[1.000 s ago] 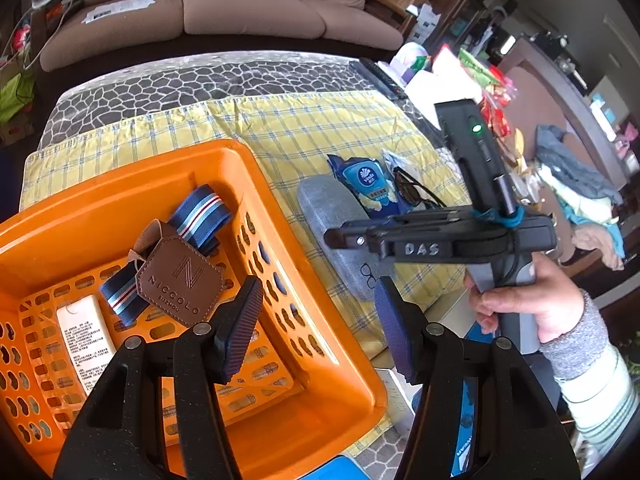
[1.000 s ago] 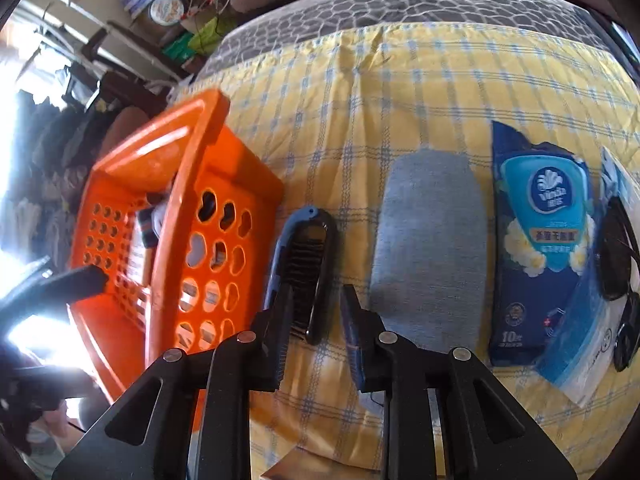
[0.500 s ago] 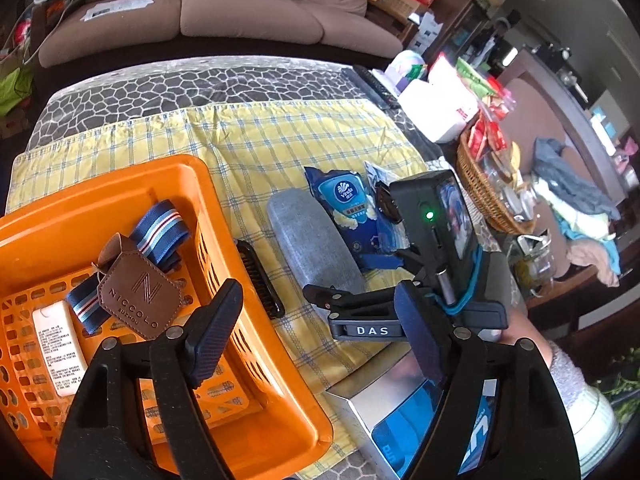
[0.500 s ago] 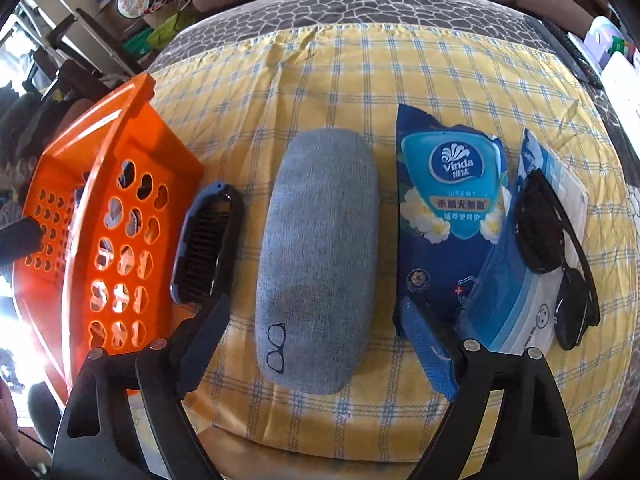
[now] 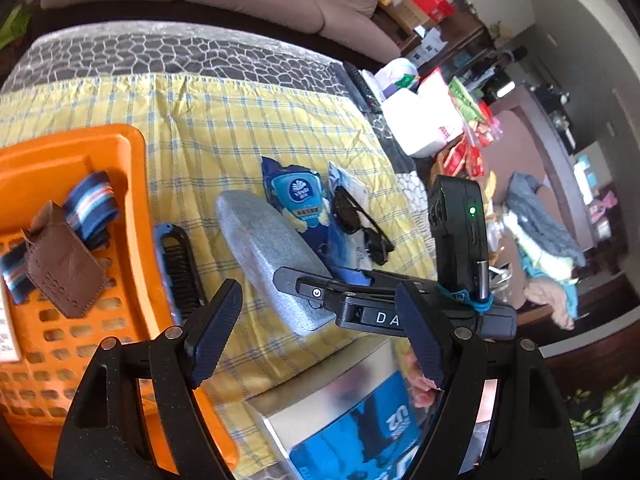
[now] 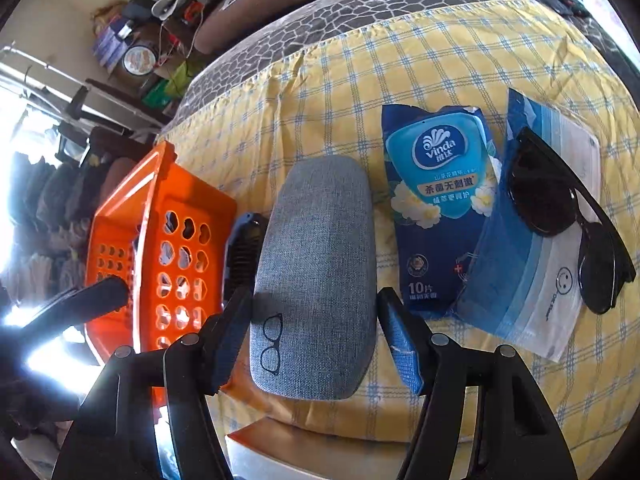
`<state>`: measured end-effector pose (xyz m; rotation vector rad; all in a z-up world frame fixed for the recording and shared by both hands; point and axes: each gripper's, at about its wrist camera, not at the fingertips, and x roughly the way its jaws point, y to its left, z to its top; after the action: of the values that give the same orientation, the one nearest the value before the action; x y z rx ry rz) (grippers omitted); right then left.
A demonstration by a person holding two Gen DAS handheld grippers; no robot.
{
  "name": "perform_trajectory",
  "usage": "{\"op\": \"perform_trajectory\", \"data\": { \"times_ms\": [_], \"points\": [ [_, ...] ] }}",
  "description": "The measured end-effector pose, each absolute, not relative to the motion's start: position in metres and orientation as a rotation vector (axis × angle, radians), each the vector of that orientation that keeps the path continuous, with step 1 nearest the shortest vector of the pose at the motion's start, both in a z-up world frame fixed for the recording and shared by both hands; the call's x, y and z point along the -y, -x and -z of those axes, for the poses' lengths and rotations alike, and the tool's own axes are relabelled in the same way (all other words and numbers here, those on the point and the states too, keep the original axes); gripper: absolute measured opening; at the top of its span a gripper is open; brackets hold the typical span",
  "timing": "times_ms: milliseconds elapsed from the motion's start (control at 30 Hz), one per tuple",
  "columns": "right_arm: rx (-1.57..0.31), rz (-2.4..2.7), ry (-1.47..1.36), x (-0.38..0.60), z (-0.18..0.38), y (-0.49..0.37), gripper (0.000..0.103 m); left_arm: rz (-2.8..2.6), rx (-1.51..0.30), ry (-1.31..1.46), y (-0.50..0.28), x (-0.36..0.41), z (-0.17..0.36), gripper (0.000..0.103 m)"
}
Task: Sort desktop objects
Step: 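Grasp the grey fabric glasses case with the right gripper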
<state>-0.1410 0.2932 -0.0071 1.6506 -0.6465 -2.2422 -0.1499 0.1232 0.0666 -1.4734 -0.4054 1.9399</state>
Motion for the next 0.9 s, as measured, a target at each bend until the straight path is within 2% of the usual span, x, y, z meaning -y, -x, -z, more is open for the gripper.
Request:
{"op": "perform_trajectory", "data": {
  "times_ms": [233,333,500,700,900],
  "points": [
    [0.933,2.165,-1.573,-0.336,0.000,0.120,0.066,-1.855,0.647,1.509,0.136,-0.143,-0.054,0.077],
    [1.004,2.146,-1.537,-0.349,-0.001,0.112,0.066,-1.856,0.816,1.541,0.136,-0.143,-0.039,0.086],
    [0.991,2.150,-1.525,-0.350,-0.004,0.102,0.066,-1.787,1.026,1.638,0.139,-0.152,0.000,0.086],
    [0.986,2.151,-1.511,-0.352,-0.002,0.093,0.066,-1.782,1.076,1.684,0.144,-0.164,0.025,0.088],
    [0.952,2.169,-1.503,-0.355,-0.007,0.087,0.066,-1.772,1.074,1.708,0.144,-0.171,0.035,0.079]
  ]
}}
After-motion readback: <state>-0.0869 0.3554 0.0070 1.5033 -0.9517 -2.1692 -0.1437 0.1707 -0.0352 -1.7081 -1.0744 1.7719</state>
